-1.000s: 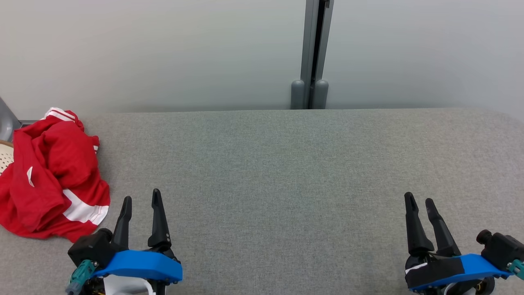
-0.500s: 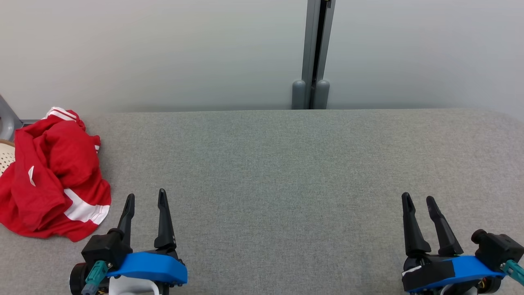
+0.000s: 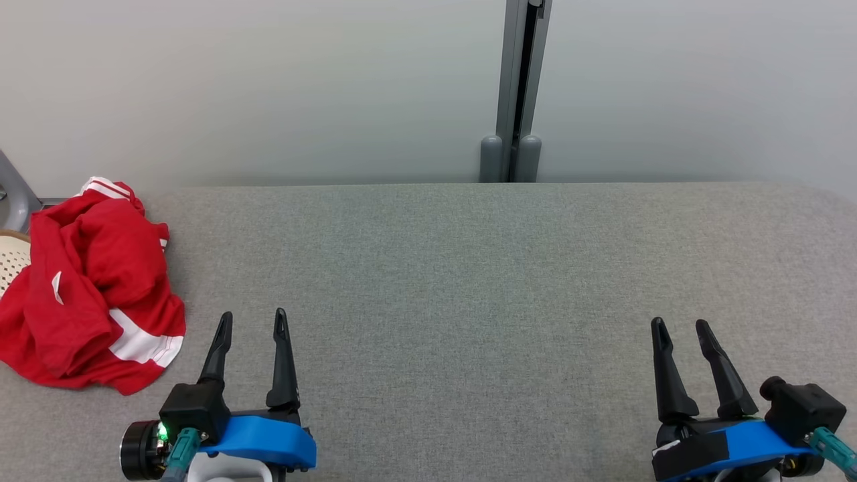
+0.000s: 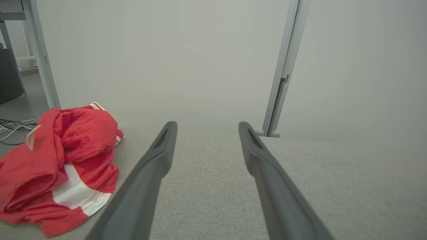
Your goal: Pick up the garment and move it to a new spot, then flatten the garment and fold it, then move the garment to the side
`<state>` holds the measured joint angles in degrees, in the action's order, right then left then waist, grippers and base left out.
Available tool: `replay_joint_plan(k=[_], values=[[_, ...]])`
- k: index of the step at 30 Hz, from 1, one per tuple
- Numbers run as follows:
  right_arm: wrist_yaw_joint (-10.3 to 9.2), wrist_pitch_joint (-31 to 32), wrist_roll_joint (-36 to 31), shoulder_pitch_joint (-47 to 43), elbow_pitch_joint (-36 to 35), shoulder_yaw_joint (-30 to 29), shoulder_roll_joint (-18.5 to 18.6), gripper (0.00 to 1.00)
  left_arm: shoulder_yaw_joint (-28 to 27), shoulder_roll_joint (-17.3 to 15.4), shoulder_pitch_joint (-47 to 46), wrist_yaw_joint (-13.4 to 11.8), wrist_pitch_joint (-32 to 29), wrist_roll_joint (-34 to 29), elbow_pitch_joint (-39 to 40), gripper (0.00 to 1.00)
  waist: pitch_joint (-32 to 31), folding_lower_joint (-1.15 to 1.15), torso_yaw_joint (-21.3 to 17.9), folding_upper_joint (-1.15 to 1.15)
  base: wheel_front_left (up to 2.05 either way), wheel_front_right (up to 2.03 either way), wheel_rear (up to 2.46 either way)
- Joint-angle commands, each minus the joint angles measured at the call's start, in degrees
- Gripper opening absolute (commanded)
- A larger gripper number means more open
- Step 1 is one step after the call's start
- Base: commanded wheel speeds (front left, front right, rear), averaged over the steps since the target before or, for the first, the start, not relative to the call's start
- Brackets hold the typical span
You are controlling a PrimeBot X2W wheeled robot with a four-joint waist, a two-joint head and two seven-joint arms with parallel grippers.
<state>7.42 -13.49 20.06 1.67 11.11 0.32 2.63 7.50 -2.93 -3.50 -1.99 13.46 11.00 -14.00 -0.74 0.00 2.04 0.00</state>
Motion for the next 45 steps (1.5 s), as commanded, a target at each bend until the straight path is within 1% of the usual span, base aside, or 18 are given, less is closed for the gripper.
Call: replay_joint_plan(k=[1, 14, 33, 45], values=[[0.11, -0.5, -1.2, -0.3, 0.0, 0.0, 0.4, 1.00, 0.1, -0.2, -0.7, -0.3, 0.5, -1.2, 0.0, 1.00, -0.1, 0.00, 0.0, 0.00, 0.00, 0.00, 0.00], [0.08, -1.9, -6.5, -0.6, 0.4, 0.4, 0.4, 1.00, 1.1, -0.4, -0.2, -0.9, 1.8, -5.6, 0.0, 1.00, -0.3, 0.00, 0.4, 0.00, 0.00, 0.00, 0.00], [0.08, -1.8, -6.1, -0.1, 0.8, 0.2, 0.4, 1.00, 1.1, -0.7, -0.1, -1.3, 1.8, -4.3, -0.5, 1.00, -0.2, 0.00, 0.1, 0.00, 0.00, 0.00, 0.00], [0.08, -1.8, -6.1, -0.2, 0.7, 0.3, 0.4, 1.00, 1.3, -1.0, -0.3, -1.5, 1.8, -3.9, -0.7, 1.00, 0.0, 0.00, 0.9, 0.00, 0.00, 0.00, 0.00]])
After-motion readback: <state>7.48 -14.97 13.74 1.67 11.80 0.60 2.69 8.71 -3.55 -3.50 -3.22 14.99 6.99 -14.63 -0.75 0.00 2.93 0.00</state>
